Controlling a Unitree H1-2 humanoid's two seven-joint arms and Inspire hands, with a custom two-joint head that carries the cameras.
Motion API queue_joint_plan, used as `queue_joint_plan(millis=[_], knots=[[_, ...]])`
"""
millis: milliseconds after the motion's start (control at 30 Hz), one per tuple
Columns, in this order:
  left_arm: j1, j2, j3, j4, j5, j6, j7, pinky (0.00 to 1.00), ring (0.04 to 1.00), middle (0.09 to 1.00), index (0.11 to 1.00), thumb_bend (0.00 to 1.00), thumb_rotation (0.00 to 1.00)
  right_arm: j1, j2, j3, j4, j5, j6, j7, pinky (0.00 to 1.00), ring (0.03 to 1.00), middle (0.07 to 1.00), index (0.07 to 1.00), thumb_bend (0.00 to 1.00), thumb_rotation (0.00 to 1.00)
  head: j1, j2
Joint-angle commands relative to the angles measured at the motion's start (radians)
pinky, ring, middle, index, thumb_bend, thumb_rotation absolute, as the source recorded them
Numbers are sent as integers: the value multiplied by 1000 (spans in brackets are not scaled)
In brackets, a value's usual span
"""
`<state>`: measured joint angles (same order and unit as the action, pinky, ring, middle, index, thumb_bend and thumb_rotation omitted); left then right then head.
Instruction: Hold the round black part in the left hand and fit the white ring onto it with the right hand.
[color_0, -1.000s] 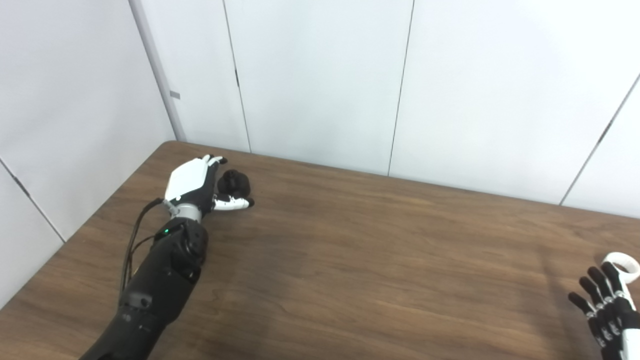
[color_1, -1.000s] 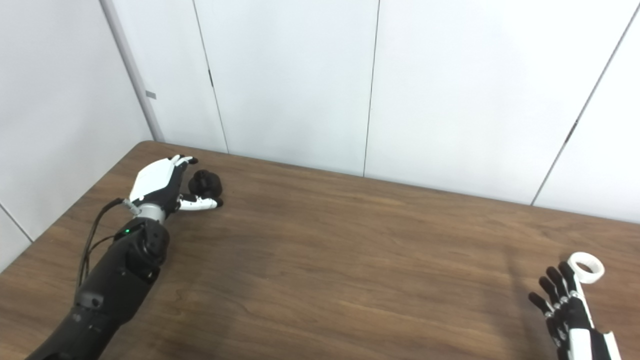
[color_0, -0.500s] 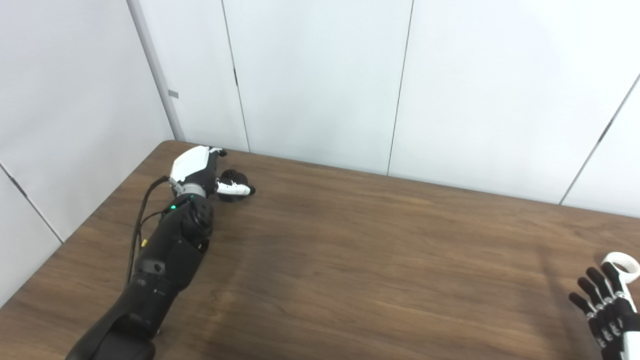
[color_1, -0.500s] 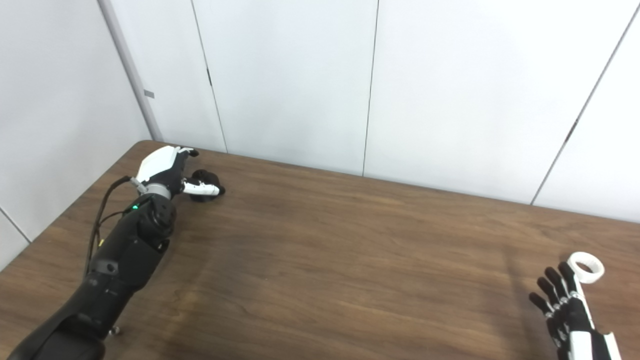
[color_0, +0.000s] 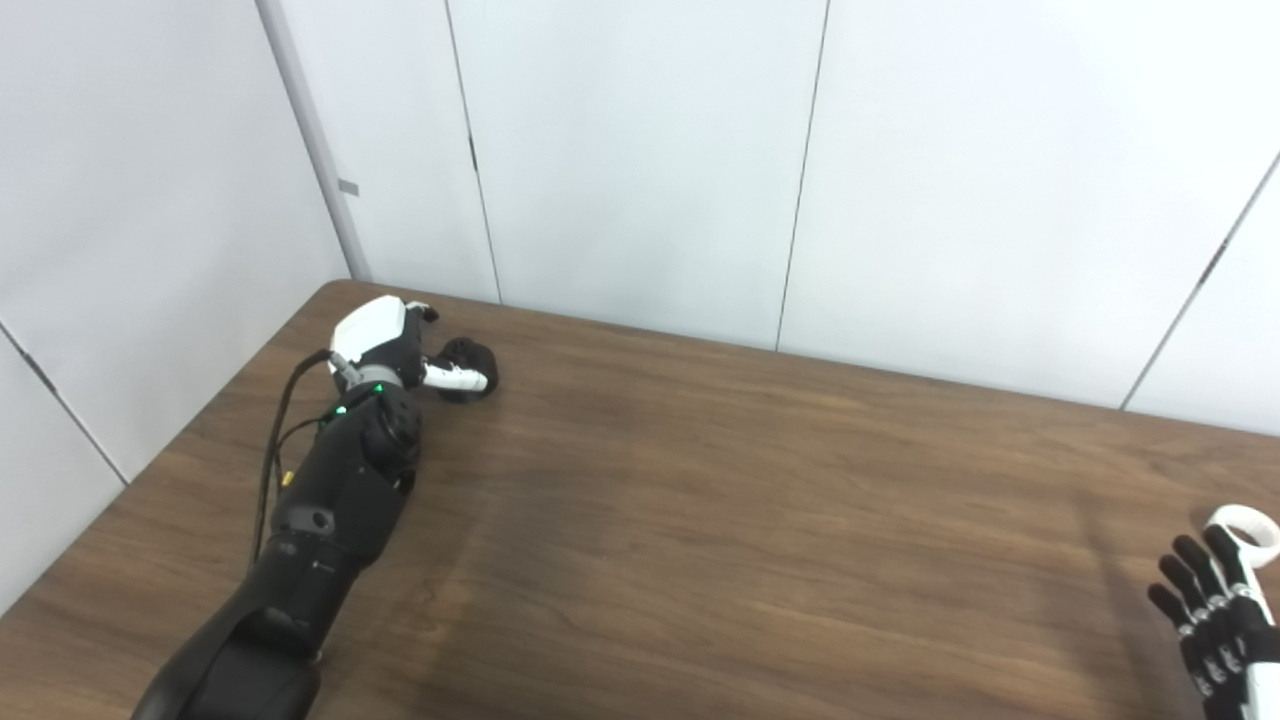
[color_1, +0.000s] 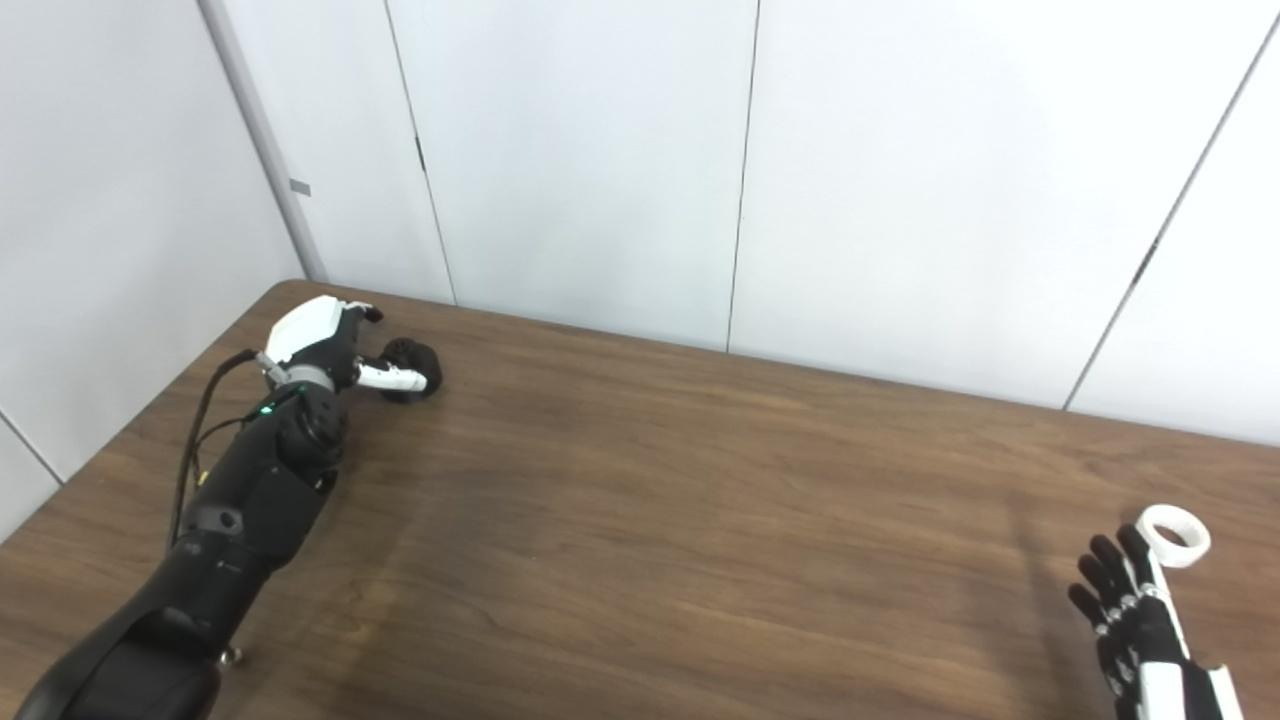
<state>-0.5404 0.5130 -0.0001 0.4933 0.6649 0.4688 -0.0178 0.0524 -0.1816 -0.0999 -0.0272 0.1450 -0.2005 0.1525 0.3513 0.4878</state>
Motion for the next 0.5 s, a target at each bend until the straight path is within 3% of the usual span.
queue_joint_plan(millis=[0, 267, 467], knots=[[-56, 26, 18, 0, 22, 1, 10, 1000, 1000, 961, 863, 957, 352, 73, 47, 18, 93, 8, -8, -5, 911, 942, 953, 980, 584, 1000, 1, 1], [-56, 21, 30, 6, 22, 1, -34, 1000, 999, 955, 803, 937, 373, 74, 47, 18, 92, 11, -6, -4, 904, 940, 951, 973, 592, 1000, 1, 1], [-64, 20, 3, 28, 13, 0, -41, 1000, 993, 949, 788, 943, 382, 75, 45, 18, 92, 12, -14, 0, 904, 942, 952, 971, 600, 1000, 1, 1]])
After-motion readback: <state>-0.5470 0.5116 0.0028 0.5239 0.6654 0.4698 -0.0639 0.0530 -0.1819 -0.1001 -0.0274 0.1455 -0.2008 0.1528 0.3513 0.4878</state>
